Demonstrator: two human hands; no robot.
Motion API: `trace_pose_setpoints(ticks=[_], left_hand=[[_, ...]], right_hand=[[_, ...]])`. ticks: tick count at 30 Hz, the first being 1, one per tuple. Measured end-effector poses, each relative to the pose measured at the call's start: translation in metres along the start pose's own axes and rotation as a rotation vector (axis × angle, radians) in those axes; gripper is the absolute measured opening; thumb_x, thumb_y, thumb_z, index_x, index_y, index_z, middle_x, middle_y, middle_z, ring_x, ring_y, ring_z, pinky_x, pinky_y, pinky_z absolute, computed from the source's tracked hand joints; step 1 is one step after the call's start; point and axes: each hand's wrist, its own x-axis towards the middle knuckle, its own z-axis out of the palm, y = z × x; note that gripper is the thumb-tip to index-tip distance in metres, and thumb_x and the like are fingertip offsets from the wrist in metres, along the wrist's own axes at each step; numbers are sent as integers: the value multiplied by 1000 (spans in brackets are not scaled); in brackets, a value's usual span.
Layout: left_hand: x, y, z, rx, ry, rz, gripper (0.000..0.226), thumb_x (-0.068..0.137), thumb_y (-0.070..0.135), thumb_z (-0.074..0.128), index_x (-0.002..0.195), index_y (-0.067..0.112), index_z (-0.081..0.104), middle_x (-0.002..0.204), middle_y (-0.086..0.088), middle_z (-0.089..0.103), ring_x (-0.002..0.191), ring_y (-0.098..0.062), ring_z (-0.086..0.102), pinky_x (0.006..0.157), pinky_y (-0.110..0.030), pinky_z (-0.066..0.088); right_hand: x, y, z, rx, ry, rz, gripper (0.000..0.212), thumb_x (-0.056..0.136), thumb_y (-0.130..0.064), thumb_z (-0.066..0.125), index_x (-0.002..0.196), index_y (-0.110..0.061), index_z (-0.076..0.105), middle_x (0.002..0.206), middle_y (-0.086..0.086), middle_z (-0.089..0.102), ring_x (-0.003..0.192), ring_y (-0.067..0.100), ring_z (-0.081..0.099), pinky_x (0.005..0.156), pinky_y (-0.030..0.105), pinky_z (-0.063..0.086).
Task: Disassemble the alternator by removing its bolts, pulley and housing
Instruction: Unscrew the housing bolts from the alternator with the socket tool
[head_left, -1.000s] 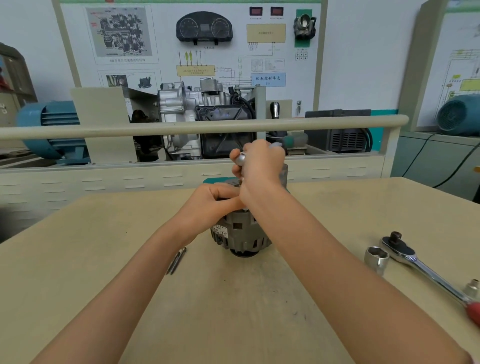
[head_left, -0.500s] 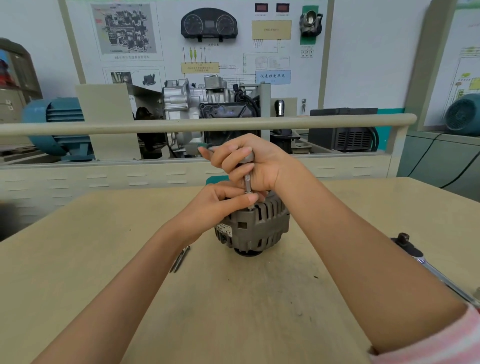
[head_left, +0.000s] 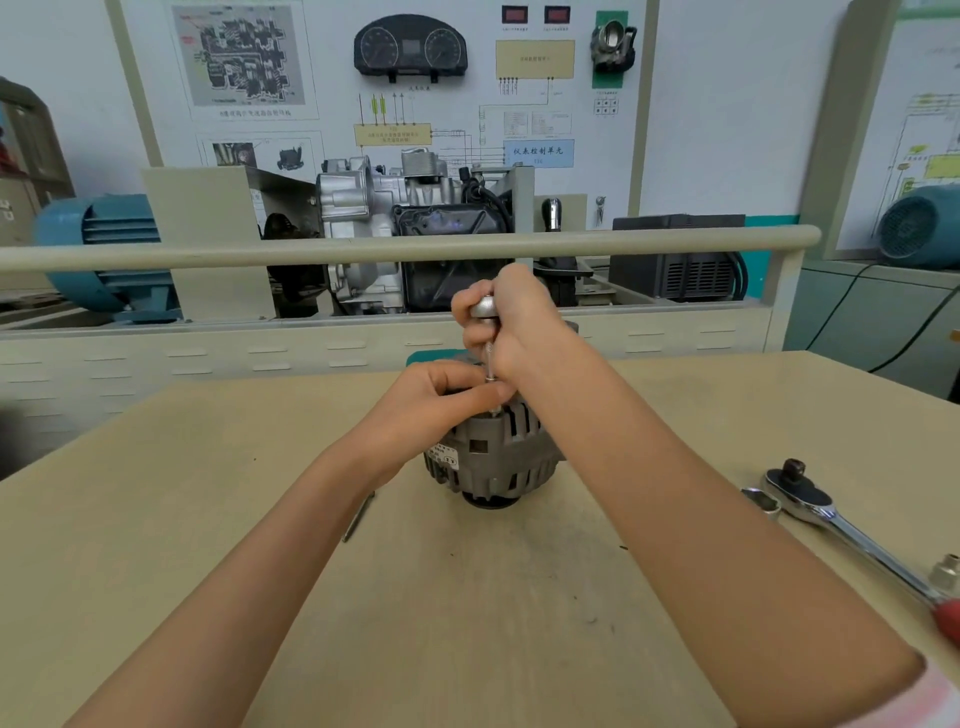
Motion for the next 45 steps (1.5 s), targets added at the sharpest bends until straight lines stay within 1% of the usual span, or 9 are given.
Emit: trace_pose_setpoints(ticks=[5, 11, 17, 20, 26, 32, 37, 41, 45], left_hand=[[1, 0, -1, -35, -41, -23, 16, 91, 24, 60, 88, 23, 75, 94, 9, 75, 83, -3, 68, 65, -12, 50], [1, -4, -5, -77, -26, 14, 27, 74, 35, 66, 93, 20, 77, 106, 8, 73, 98, -5, 67, 77, -13, 52], [0, -2, 0, -35, 54, 39, 13, 82, 23, 68, 78, 18, 79, 101, -23, 64, 85, -22, 60, 77, -33, 48], [1, -4, 2, -5, 89, 45, 27, 86, 14, 66, 69, 30, 78, 88, -13, 71, 78, -19, 63, 69, -29, 51], [1, -4, 1, -17, -4, 22, 42, 93, 20, 59, 94, -21, 56, 87, -26, 56, 82, -27, 48, 76, -37, 34], [-2, -1, -4, -44, -86, 23, 32, 77, 37, 60, 95, 16, 75, 96, 8, 75, 95, -5, 68, 78, -16, 51], [0, -4, -1, -63, -24, 54, 20, 80, 30, 63, 91, 18, 76, 95, 11, 74, 92, -1, 68, 74, -12, 50], [0, -3, 2, -19, 16, 85, 13, 86, 20, 63, 86, 19, 76, 87, 13, 73, 85, 0, 66, 73, -14, 51], [0, -2, 6, -16, 83, 81, 16, 88, 14, 64, 80, 13, 78, 94, -28, 61, 84, -24, 58, 77, -38, 47]], right_hand=[[17, -14, -14, 36, -460, 462, 20, 87, 1, 34, 82, -2, 53, 48, -11, 33, 26, 3, 37, 25, 11, 17], [23, -12, -15, -33, -667, 568, 31, 100, -12, 26, 93, 0, 54, 48, -6, 45, 27, 2, 41, 26, 11, 17], [-1, 7, -6, 50, -34, -112, 19, 93, 0, 28, 90, -10, 43, 61, 4, 48, 31, 2, 40, 28, 13, 21], [-3, 17, 0, 63, 148, -377, 18, 96, -1, 26, 105, -11, 39, 77, 7, 46, 32, 3, 44, 30, 14, 25], [2, -2, -5, -62, -192, 92, 26, 88, 0, 22, 75, -14, 39, 38, -6, 39, 28, 2, 33, 27, 13, 12], [11, -11, -4, -188, -687, 516, 20, 92, -8, 36, 91, 0, 54, 48, -6, 42, 27, 3, 39, 26, 10, 15], [13, -8, -6, -78, -780, 599, 21, 89, -9, 40, 92, 3, 56, 49, -5, 45, 27, 4, 42, 26, 11, 16], [9, -9, -14, 51, -626, 445, 22, 94, -7, 31, 89, -3, 52, 45, -8, 42, 27, 2, 39, 24, 12, 18], [1, 4, -9, 76, -66, -72, 22, 91, 1, 24, 85, -10, 43, 49, 0, 46, 32, 5, 40, 26, 15, 18]])
